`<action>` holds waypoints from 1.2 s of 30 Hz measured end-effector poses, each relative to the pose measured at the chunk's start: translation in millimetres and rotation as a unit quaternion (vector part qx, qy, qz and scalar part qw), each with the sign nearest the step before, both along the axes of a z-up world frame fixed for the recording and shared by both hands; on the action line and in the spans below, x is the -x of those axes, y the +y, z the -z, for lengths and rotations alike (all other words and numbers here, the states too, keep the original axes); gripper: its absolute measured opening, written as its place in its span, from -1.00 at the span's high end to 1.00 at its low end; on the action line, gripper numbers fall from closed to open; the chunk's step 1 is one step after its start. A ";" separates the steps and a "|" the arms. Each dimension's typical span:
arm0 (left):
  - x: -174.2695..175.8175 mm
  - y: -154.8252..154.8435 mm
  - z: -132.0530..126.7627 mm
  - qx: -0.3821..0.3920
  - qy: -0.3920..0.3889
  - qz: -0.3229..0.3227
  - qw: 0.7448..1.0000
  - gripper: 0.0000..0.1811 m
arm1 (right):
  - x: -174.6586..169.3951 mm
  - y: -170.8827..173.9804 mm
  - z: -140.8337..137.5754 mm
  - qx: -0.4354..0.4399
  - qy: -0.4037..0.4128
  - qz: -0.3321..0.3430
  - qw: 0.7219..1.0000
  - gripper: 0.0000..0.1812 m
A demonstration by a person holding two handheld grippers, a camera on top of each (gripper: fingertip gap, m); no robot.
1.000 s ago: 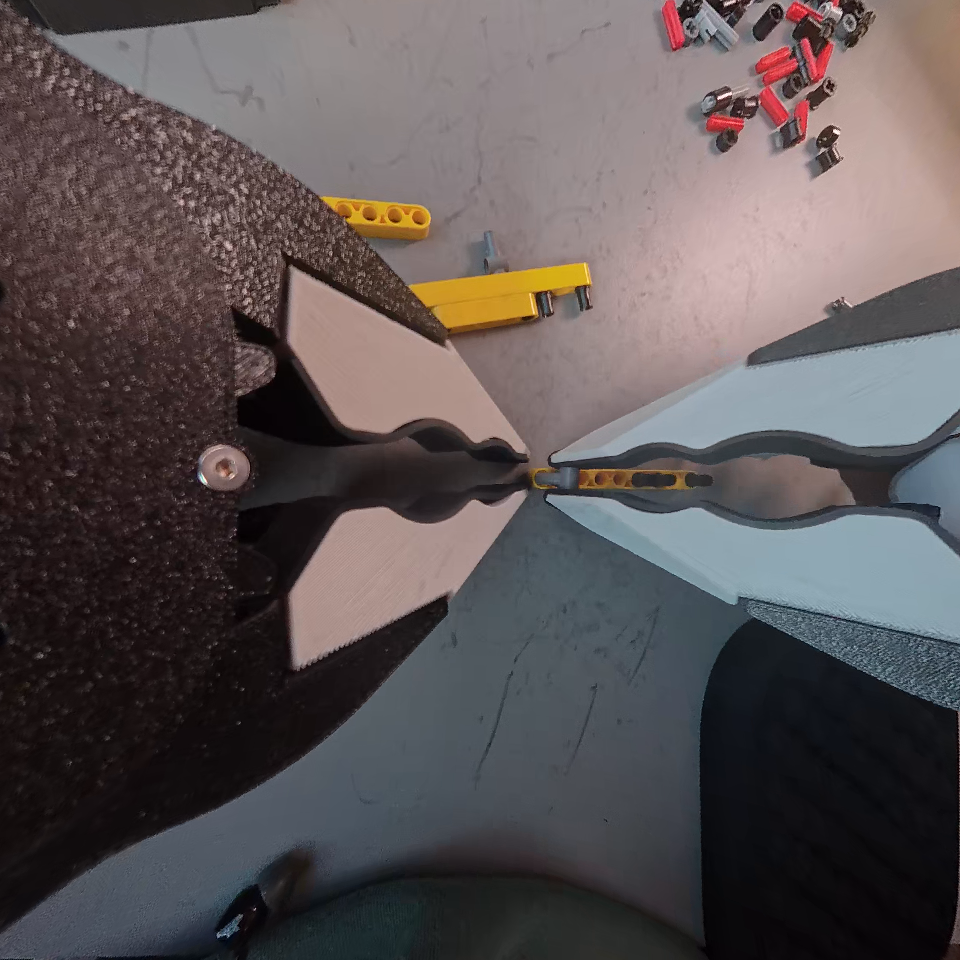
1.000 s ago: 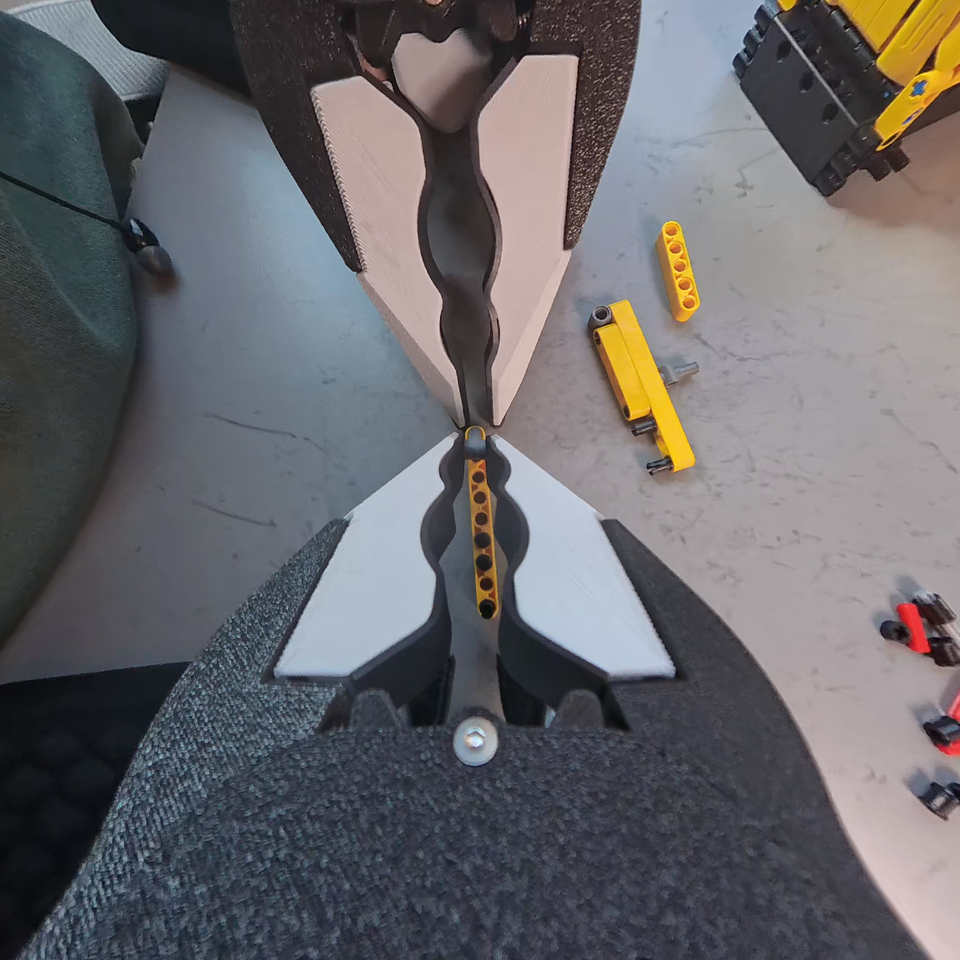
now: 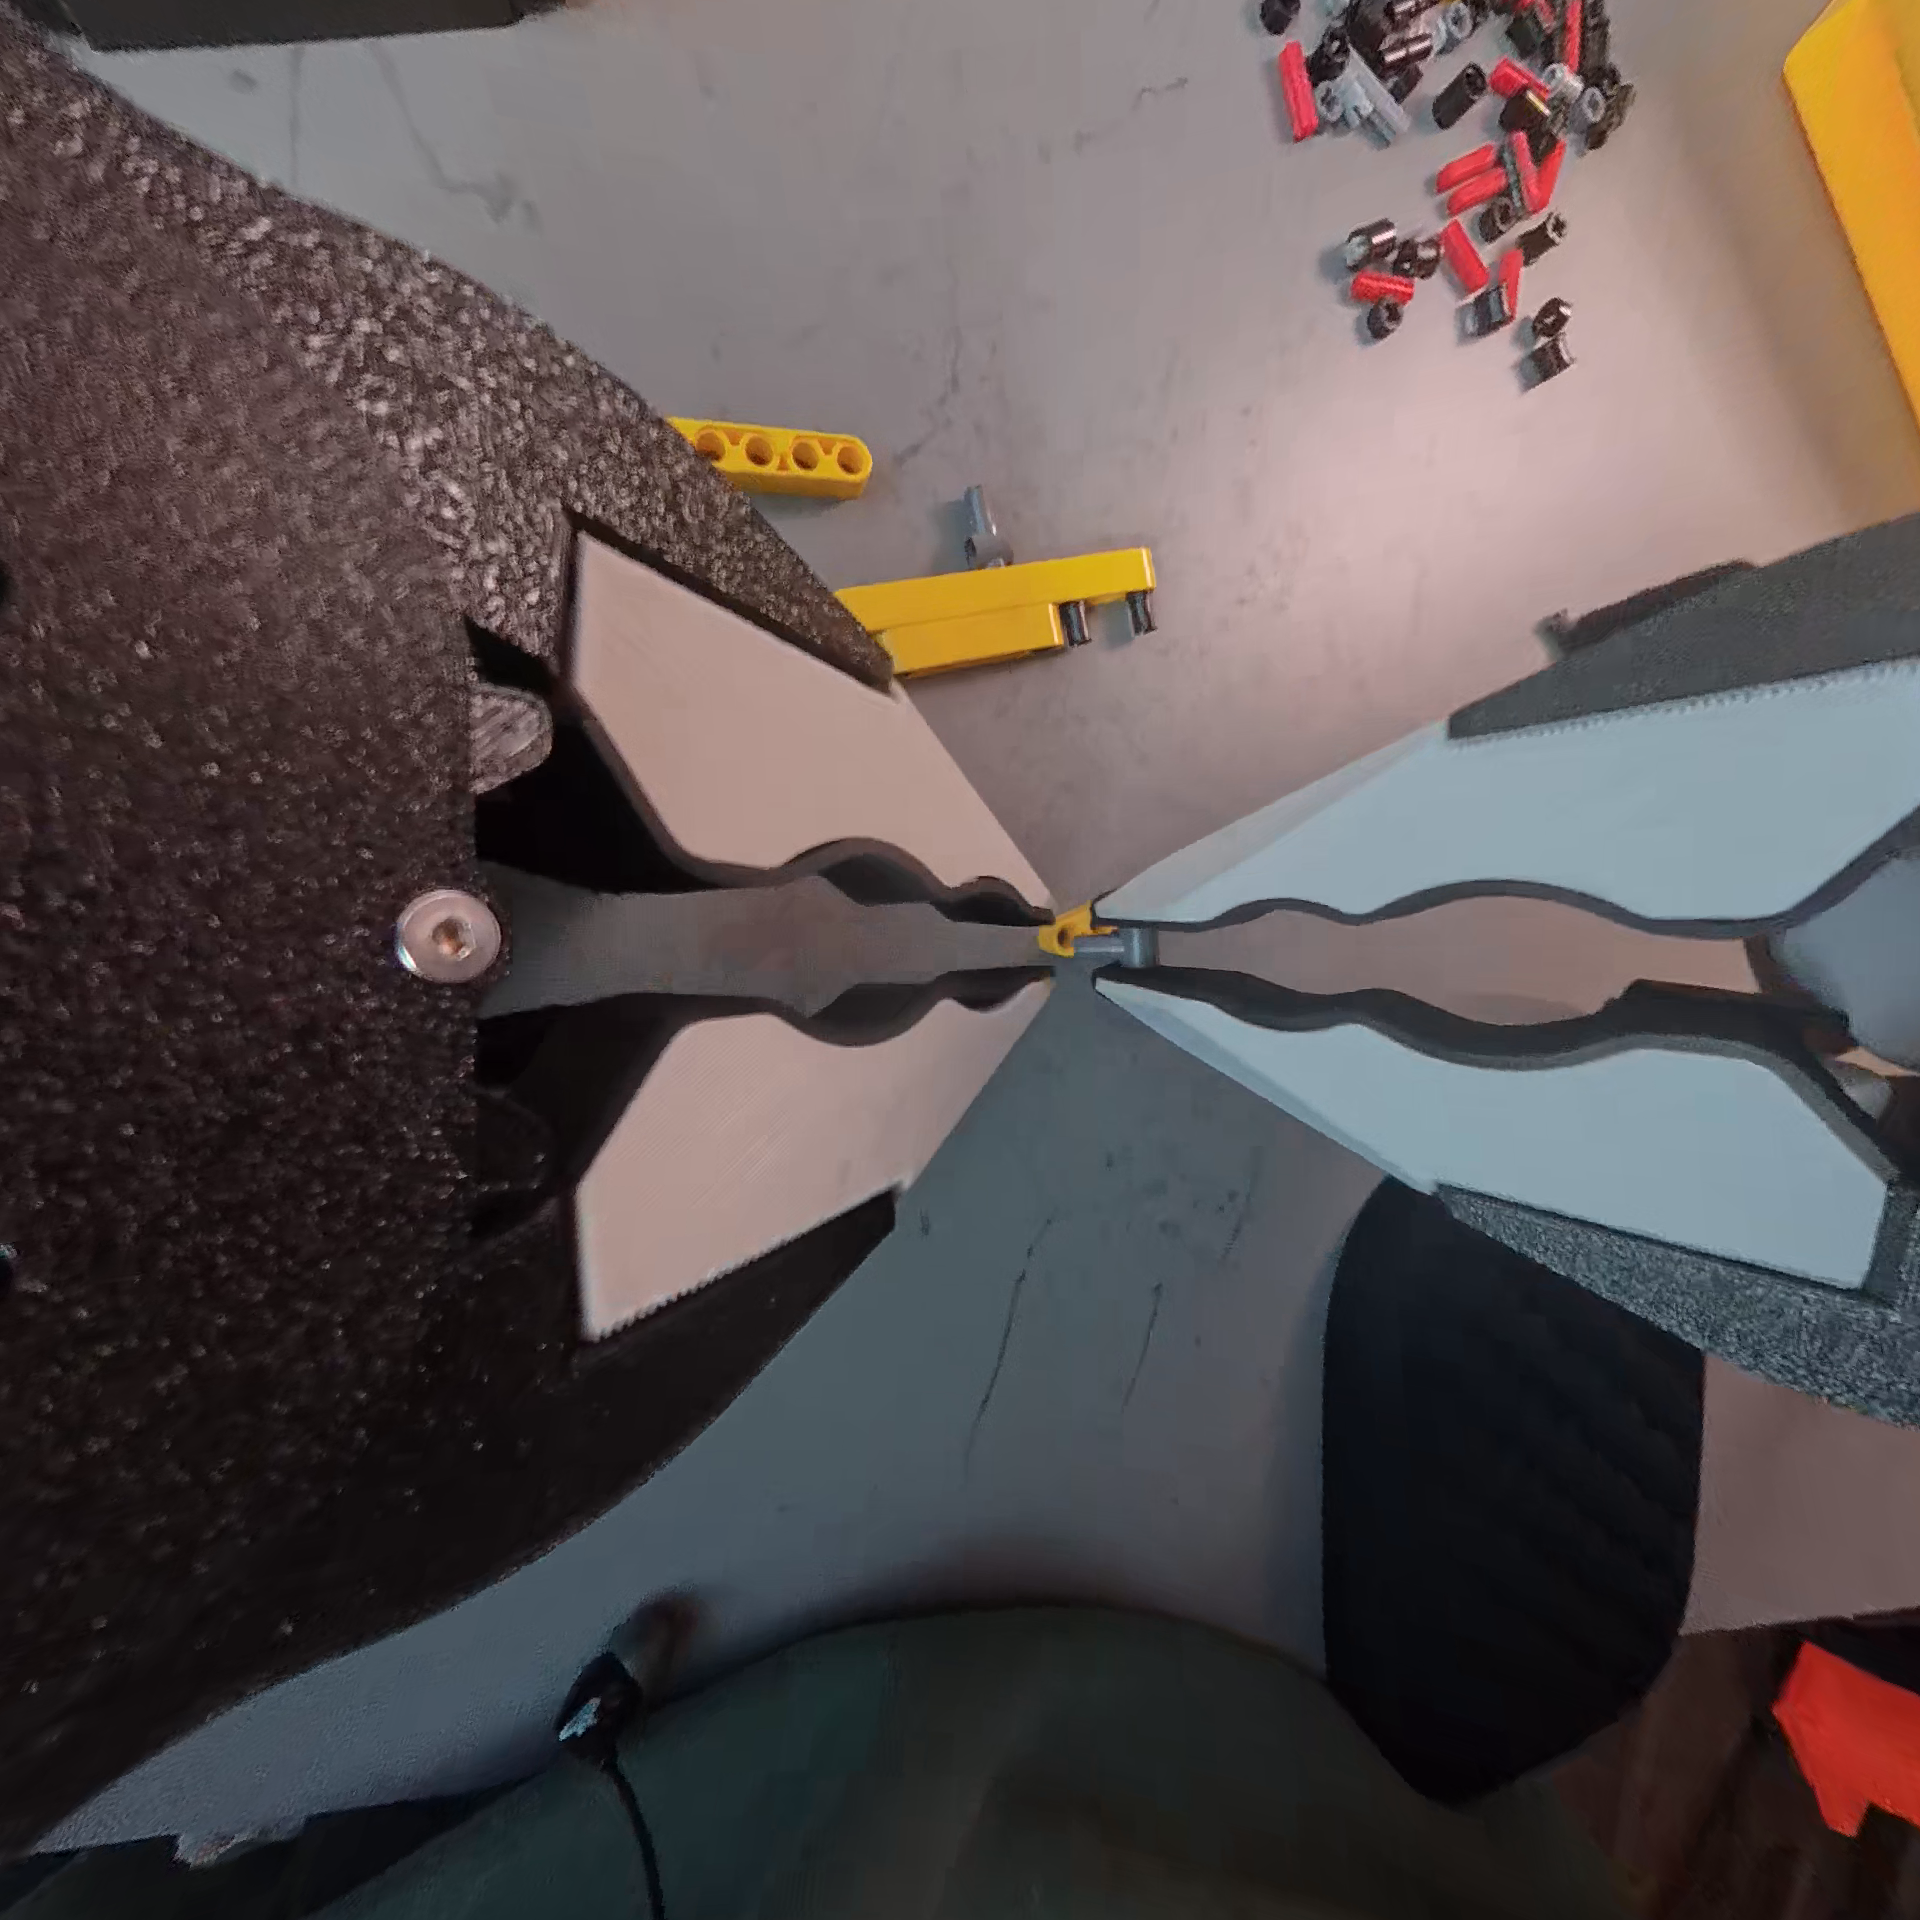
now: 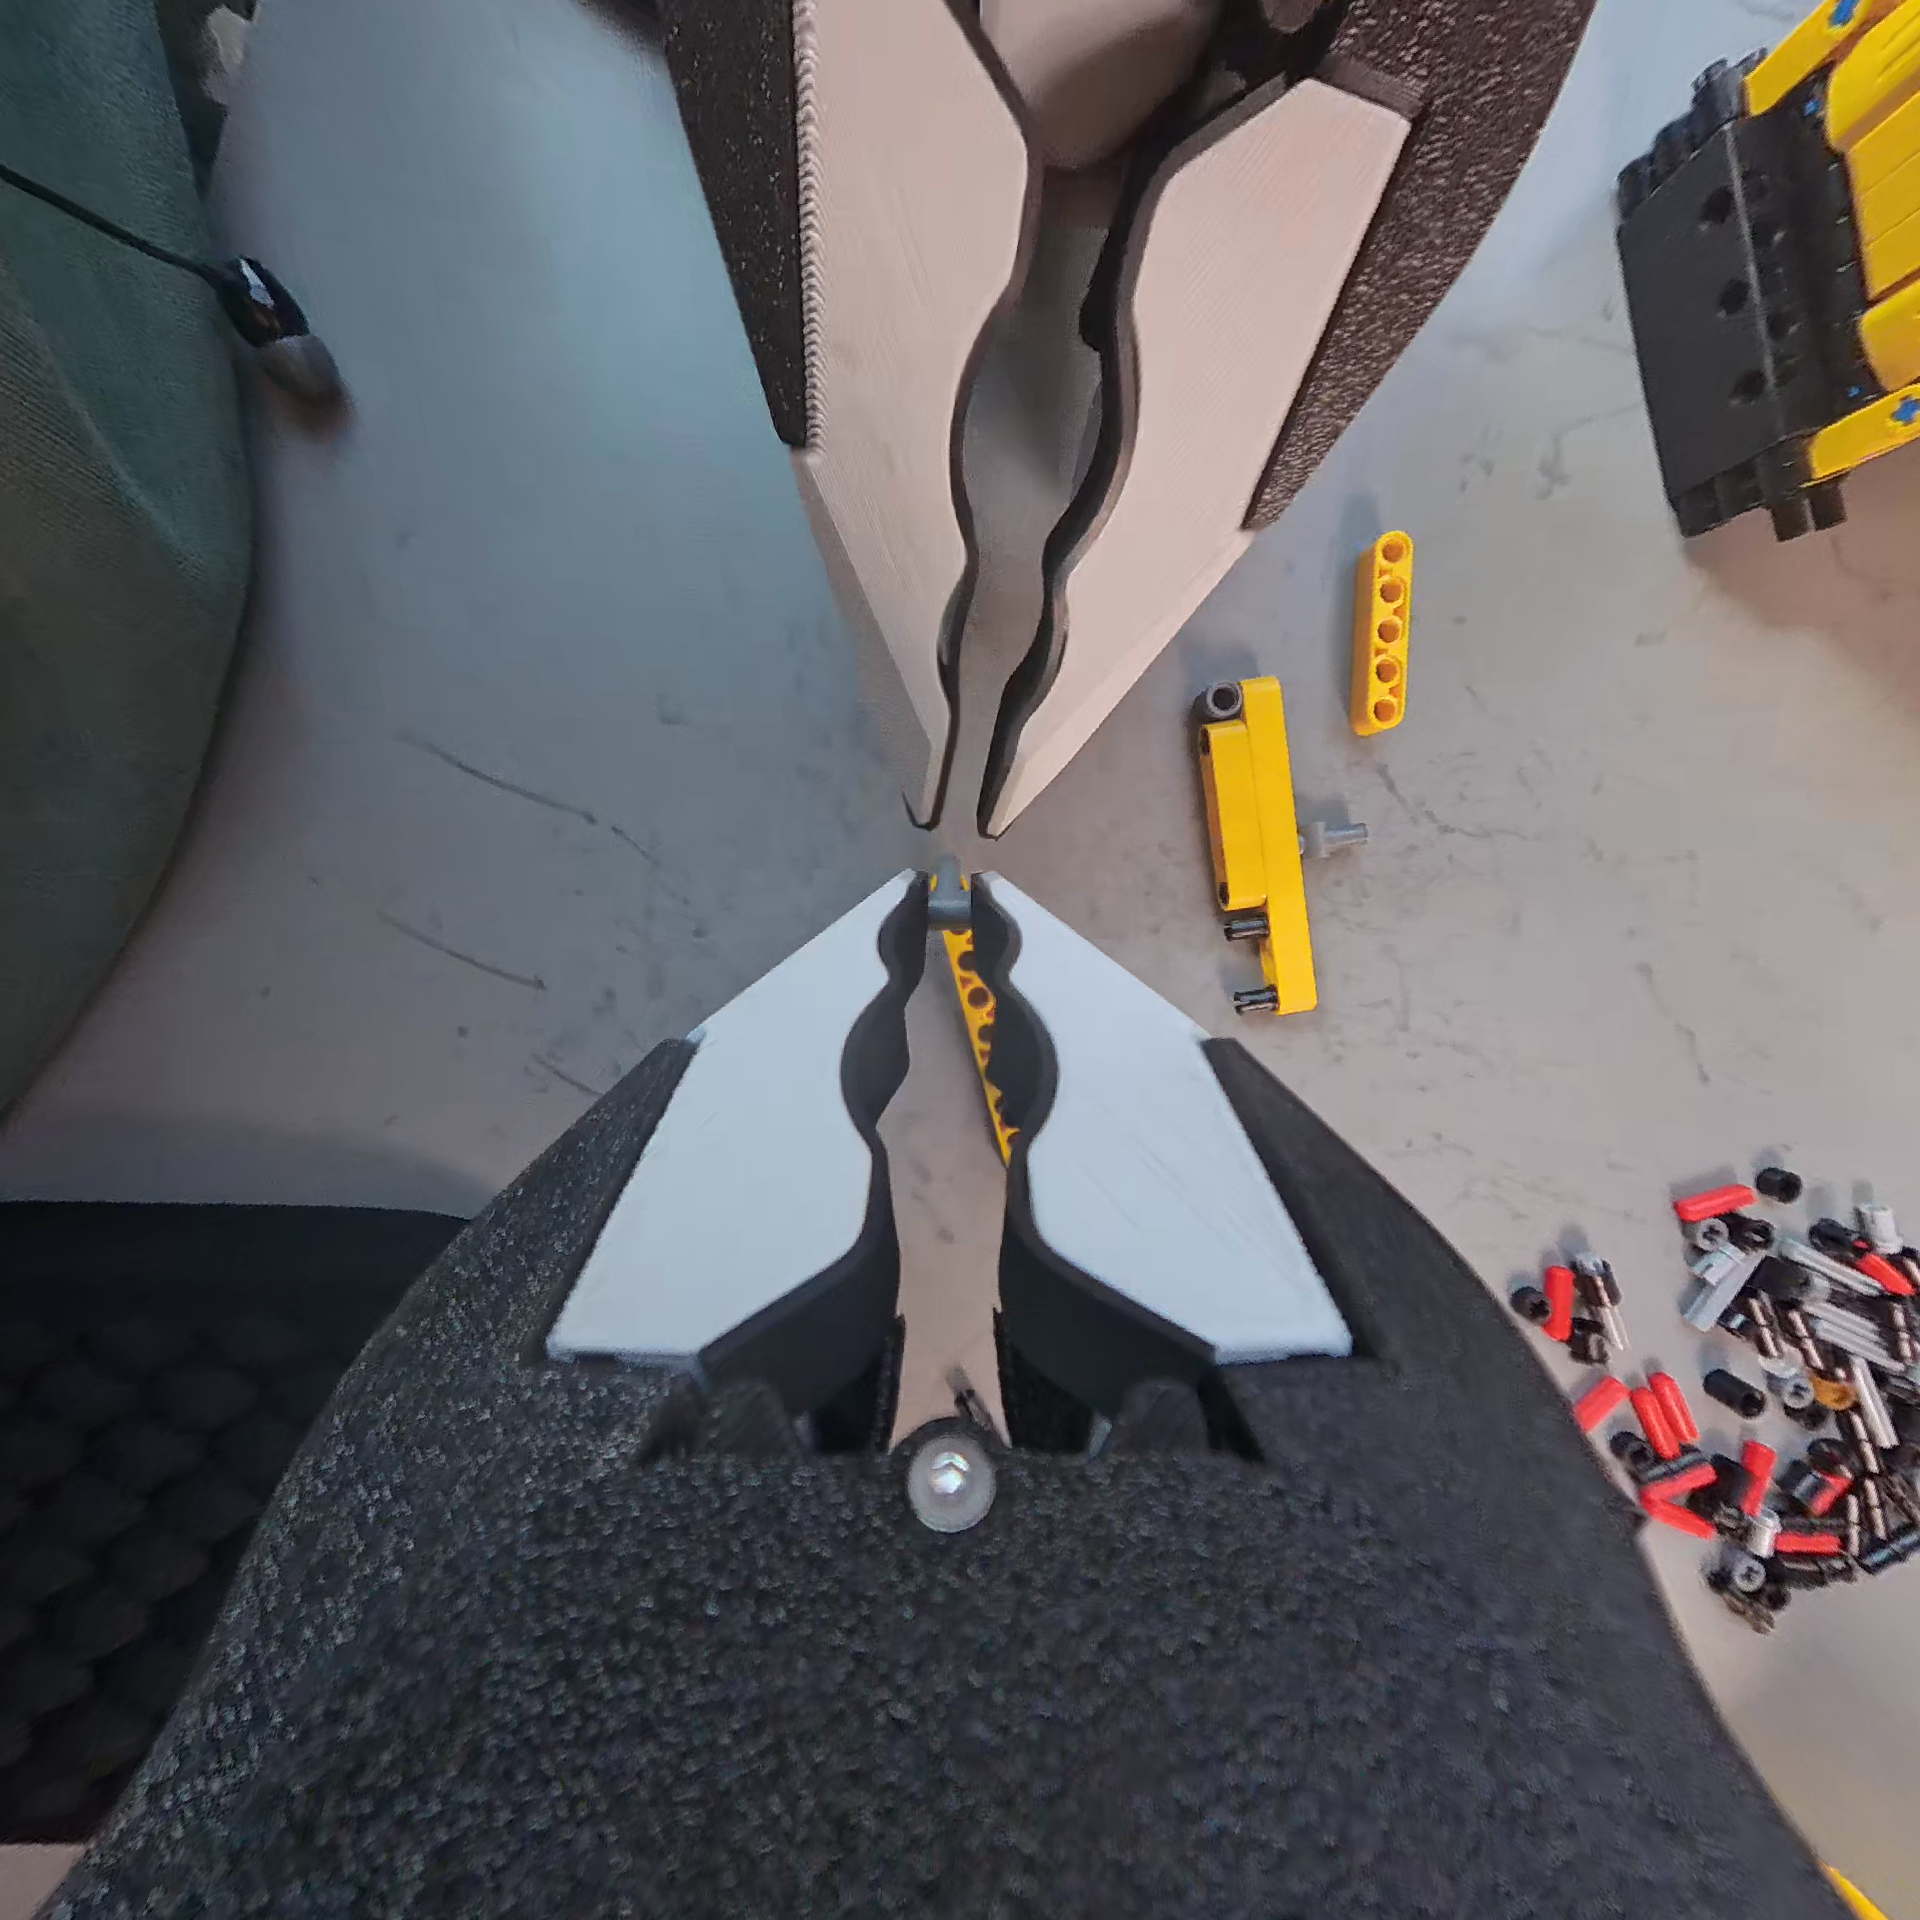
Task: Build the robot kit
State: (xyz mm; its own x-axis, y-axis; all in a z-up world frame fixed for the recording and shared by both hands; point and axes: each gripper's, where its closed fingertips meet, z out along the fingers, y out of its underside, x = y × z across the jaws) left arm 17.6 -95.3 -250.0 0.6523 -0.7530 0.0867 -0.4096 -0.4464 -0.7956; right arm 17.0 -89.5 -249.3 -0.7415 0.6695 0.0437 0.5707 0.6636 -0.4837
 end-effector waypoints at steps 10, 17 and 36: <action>-4.3 -14.3 -40.7 0.071 -0.216 0.035 0.973 0.88 | 6.8 -16.9 -41.9 0.008 0.147 -0.050 0.988 0.92; -5.9 -21.2 -77.0 0.082 -0.350 0.072 0.930 0.88 | 5.8 -27.6 -78.6 0.021 0.237 -0.060 0.969 0.92; -5.0 -47.5 -126.9 0.046 -0.473 0.170 0.863 0.95 | 5.3 -54.9 -124.1 0.107 0.299 -0.077 0.945 0.91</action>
